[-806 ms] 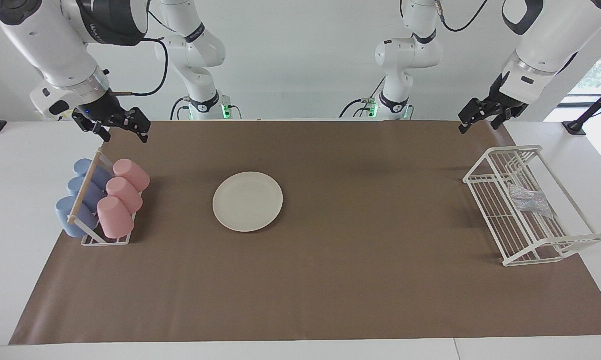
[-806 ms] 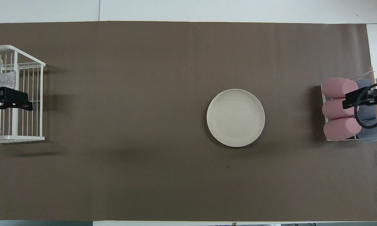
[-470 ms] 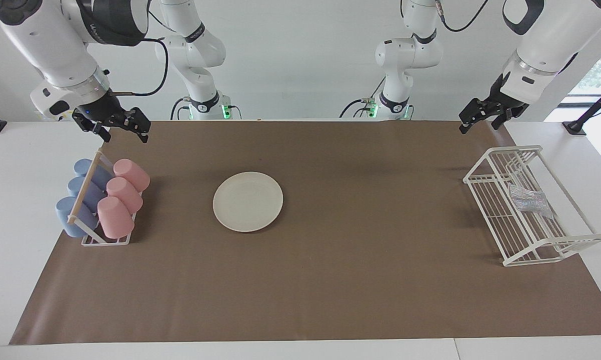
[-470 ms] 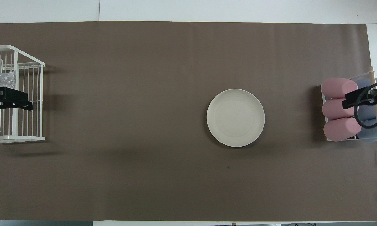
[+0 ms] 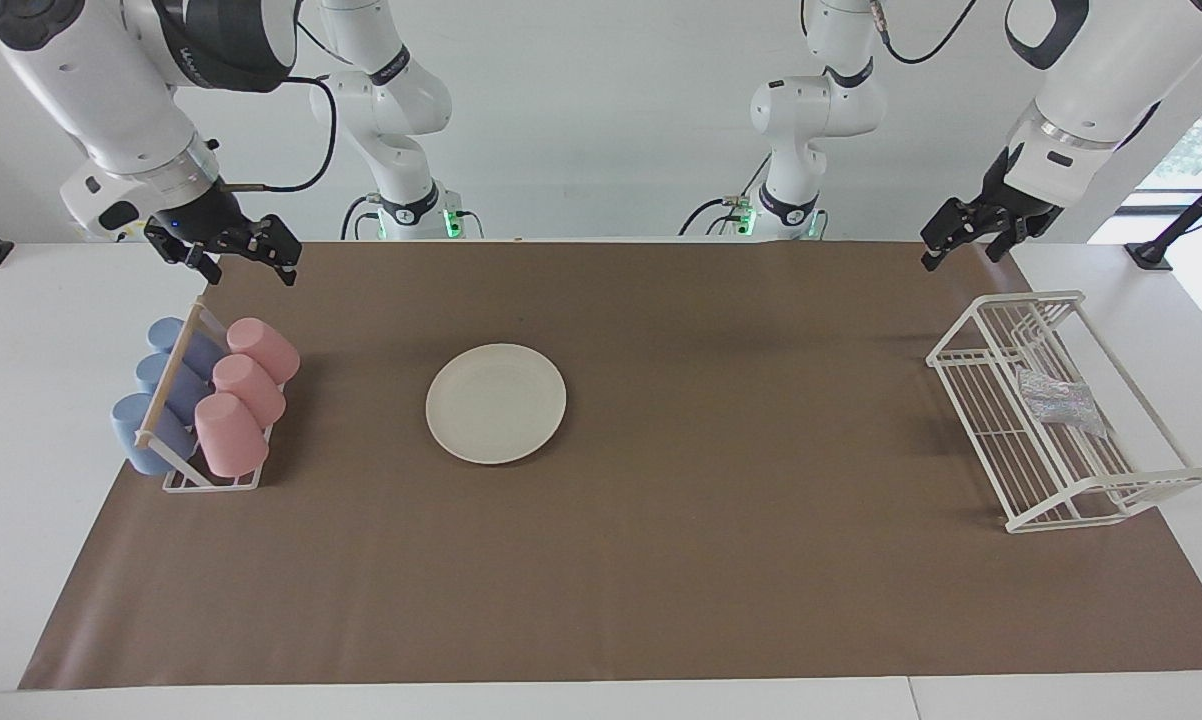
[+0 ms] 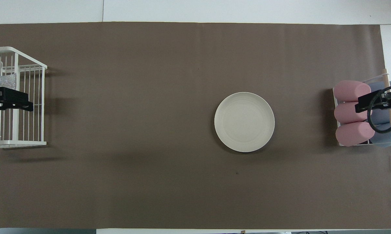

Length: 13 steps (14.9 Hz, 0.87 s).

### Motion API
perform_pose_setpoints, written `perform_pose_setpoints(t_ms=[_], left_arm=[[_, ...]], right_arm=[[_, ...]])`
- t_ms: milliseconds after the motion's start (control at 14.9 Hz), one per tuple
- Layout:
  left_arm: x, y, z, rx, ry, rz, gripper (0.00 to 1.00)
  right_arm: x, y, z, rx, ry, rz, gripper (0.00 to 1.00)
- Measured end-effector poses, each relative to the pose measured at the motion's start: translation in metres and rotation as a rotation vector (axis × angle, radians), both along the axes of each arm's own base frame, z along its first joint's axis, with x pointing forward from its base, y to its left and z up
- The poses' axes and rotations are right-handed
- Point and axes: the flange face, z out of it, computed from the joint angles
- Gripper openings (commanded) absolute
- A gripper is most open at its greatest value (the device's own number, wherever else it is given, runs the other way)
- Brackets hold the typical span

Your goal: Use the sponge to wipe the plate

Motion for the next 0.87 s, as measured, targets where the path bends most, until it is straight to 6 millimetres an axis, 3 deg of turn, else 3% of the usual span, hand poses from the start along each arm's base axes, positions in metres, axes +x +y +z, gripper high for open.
perform_pose_setpoints(t_ms=[269,470,672,873], left_arm=[[0.003,0.0,0.001,0.006,-0.022,0.061,1.0],[0.008,0.005,-0.004,0.118,-0.038,0.068,1.0],[0.025,0.004,-0.031,0.301,-0.025,0.027,1.0],[0.053,0.003,-0.08,0.517,0.017,-0.036,1.0]], right_arm=[[0.0,0.0,0.0,0.0,0.0,0.0,1.0],[0.0,0.0,0.0,0.0,0.0,0.0,1.0],[0.0,0.0,0.0,0.0,0.0,0.0,1.0],[0.0,0.0,0.0,0.0,0.0,0.0,1.0]])
